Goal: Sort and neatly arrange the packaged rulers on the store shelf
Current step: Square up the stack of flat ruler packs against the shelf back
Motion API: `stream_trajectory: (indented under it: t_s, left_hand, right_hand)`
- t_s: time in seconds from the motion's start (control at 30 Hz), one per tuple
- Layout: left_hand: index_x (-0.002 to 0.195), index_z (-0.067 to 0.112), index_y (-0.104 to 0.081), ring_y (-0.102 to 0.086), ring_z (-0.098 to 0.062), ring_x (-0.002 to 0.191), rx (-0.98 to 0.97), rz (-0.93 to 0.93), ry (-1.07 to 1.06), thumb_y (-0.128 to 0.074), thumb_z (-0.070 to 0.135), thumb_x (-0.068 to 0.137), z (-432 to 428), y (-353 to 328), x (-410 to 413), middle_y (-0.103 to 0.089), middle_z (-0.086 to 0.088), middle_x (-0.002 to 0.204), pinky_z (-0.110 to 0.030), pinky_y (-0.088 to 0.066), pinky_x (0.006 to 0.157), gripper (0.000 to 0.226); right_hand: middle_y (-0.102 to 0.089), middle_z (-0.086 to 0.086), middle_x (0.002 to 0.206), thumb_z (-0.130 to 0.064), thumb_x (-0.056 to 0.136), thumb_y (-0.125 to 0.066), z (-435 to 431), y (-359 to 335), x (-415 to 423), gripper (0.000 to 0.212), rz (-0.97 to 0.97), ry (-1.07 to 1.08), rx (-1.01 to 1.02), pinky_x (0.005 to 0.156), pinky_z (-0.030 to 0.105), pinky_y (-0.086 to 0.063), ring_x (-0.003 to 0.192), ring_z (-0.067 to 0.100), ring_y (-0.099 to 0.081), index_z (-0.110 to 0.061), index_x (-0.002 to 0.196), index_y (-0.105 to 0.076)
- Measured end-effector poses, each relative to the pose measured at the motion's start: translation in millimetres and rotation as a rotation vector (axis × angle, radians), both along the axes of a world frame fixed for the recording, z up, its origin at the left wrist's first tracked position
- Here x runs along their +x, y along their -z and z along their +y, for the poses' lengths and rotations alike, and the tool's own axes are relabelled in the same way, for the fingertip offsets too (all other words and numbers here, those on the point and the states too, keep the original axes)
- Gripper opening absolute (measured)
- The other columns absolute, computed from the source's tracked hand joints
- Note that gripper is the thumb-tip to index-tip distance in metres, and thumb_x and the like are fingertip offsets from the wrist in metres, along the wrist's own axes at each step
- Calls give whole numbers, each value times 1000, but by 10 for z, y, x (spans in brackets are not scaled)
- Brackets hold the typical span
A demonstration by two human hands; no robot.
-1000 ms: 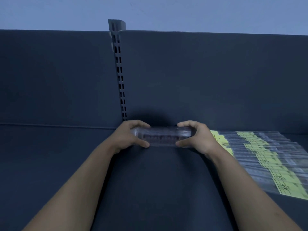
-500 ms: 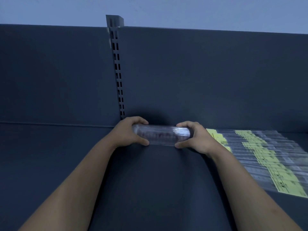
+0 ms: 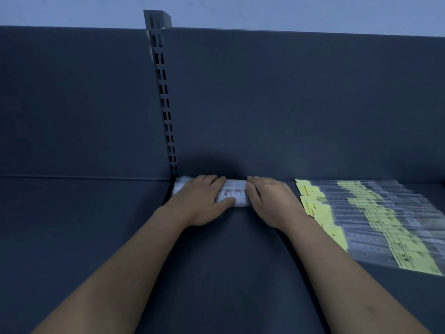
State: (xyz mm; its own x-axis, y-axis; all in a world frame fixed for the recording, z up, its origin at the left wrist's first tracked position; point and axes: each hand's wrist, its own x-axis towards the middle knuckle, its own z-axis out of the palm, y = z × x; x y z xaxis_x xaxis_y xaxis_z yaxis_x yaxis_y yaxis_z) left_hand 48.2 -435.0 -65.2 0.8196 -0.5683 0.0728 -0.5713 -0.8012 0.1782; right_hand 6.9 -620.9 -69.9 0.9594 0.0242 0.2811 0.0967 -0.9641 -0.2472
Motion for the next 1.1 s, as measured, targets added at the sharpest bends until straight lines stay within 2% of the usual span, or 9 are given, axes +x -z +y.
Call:
stream_trajectory:
  t_s: [0.07,0.13,0.43,0.8,1.1]
  left_hand:
    - [154,20,-13,-14,-16,145,2,36,-4,-32,61,95,9,6,10,-16,1,160,-30,-9,116,74]
    - [154,21,-11,-11,-15,146,-13,56,-7,-32,63,94,22,22,13,-13,2,161,-30,-7,117,76]
    - [154,20,1,8,-13,148,-25,194,-19,-34,63,94,10,2,-6,5,3,163,-34,4,120,81]
    - [152,19,14,18,-15,147,193,296,-28,-28,68,92,13,-132,-140,22,-2,159,-41,7,120,88]
    - [149,20,21,26,-11,143,224,304,-31,-16,69,92,148,-25,-457,28,2,156,-39,14,115,83]
  right_hand:
    - [-50,3,141,-38,102,-26,25,16,3,49,-8,11,-21,111,31,-25,133,19,-40,-13,140,-45]
    - [-47,2,144,-40,103,-24,49,45,12,50,8,33,-49,114,31,-21,135,19,-37,-14,142,-42]
    - [-23,0,157,-37,103,-22,90,47,-11,50,118,65,9,118,29,-3,146,14,-13,-20,150,-26]
    - [7,0,160,-38,102,-8,196,-65,-253,56,362,107,-86,117,45,12,147,13,10,-17,152,3]
    - [20,1,158,-43,100,-4,306,-36,-681,61,385,111,-163,113,50,20,144,13,20,-11,147,20]
